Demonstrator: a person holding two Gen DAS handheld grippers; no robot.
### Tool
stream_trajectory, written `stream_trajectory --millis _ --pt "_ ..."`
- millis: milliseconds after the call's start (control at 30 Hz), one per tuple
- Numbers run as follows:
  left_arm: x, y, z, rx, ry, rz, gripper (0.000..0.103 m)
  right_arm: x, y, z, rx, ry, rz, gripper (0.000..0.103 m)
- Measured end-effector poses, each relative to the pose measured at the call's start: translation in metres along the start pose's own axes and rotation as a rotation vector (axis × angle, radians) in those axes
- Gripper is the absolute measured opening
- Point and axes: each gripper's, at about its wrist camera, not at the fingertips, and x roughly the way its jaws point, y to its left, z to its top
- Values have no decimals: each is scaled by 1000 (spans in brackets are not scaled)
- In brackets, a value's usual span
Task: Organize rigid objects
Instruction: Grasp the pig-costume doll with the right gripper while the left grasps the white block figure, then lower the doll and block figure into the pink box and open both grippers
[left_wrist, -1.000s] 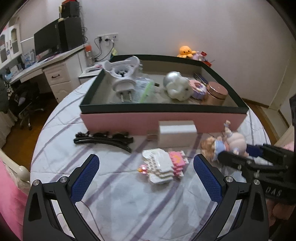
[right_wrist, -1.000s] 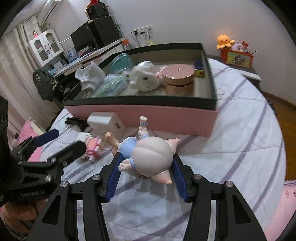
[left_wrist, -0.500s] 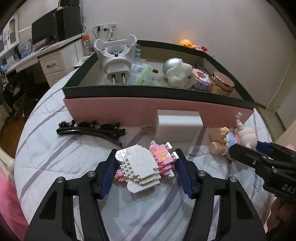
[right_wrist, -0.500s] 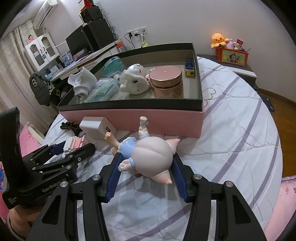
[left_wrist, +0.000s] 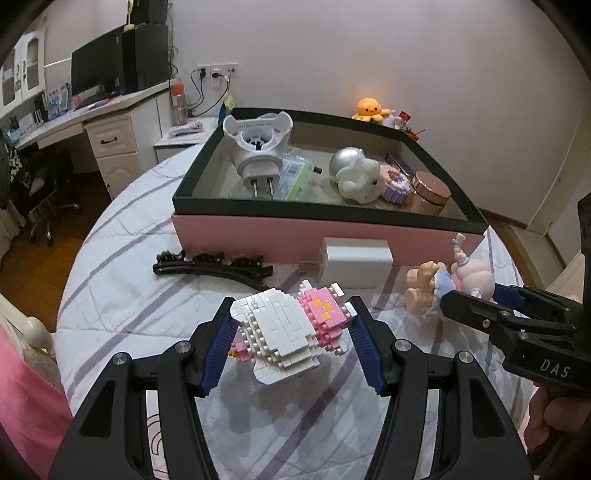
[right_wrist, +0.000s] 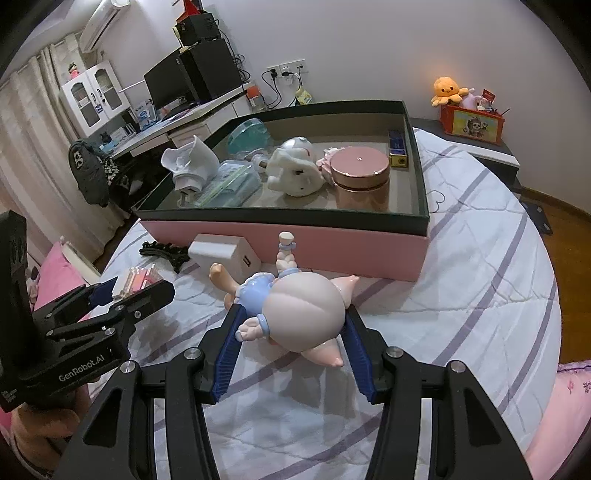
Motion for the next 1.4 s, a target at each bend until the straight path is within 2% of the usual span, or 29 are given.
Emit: stream_trajectory --millis 267,533,767,1033,1333,1367,1400 --pt "-24 -5 28 29 -88 -1 61 -24 15 18 -42 -62 18 53" --pt "-43 -8 85 69 -208 -1 61 -47 25 71 -105 -169 -8 53" --pt "-26 -14 141 88 -254 -2 61 -38 11 122 -92 -215 -45 53" --pt "32 -27 185 99 -225 9 61 15 -19 163 -32 -163 -85 54" --pt "113 -29 200 98 -51 9 62 78 -44 176 8 -28 -121 54" --pt "116 -27 199 98 -45 13 64 82 -47 176 12 -14 -120 55" --pt "117 -25 199 100 -39 18 71 85 -48 174 14 -1 -124 55"
